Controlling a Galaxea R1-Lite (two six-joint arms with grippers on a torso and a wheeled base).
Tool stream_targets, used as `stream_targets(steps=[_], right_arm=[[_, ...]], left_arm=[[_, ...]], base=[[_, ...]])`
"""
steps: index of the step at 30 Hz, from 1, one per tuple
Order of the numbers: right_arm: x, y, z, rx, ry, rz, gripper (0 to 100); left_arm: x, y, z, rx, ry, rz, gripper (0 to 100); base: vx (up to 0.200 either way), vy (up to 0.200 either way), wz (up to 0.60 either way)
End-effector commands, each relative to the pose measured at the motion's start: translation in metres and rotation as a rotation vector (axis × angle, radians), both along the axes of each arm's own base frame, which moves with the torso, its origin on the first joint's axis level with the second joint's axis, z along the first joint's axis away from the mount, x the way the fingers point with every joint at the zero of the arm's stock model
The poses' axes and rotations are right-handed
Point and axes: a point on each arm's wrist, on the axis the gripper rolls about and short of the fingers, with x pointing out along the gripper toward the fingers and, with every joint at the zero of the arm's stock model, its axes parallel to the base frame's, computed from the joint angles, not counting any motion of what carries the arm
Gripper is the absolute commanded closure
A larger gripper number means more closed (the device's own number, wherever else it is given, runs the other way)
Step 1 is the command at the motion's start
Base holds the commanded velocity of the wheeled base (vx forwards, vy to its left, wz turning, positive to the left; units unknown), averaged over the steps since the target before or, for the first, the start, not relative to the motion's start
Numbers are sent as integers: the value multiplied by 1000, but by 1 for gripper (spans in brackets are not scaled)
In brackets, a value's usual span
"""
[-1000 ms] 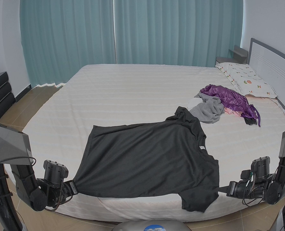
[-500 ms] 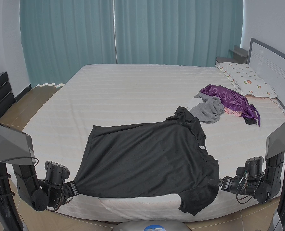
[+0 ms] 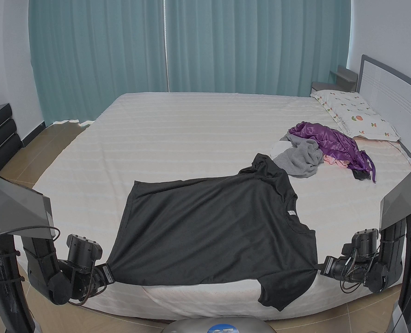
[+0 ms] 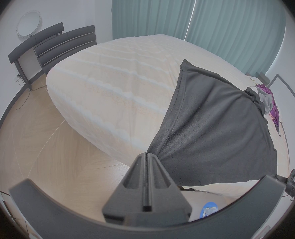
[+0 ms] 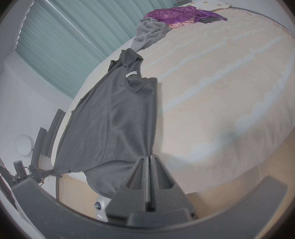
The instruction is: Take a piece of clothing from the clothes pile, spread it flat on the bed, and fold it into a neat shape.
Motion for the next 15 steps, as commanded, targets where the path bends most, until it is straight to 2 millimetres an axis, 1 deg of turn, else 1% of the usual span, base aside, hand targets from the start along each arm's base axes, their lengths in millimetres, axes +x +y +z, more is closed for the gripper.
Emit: stream_targets(steps=[1, 8, 15], right_arm=[[-6, -7, 3, -3, 7, -24, 100], [-16, -15, 5, -3, 2, -53, 100], [-22, -15, 2, -4, 32, -51, 100]], left_arm=[[1, 0, -5, 2, 17, 0, 100], [2, 0, -7, 1, 20, 4, 100], [3, -1, -11, -3, 28, 2, 100]], base=[[0, 0, 0], [0, 0, 0], [0, 0, 0]])
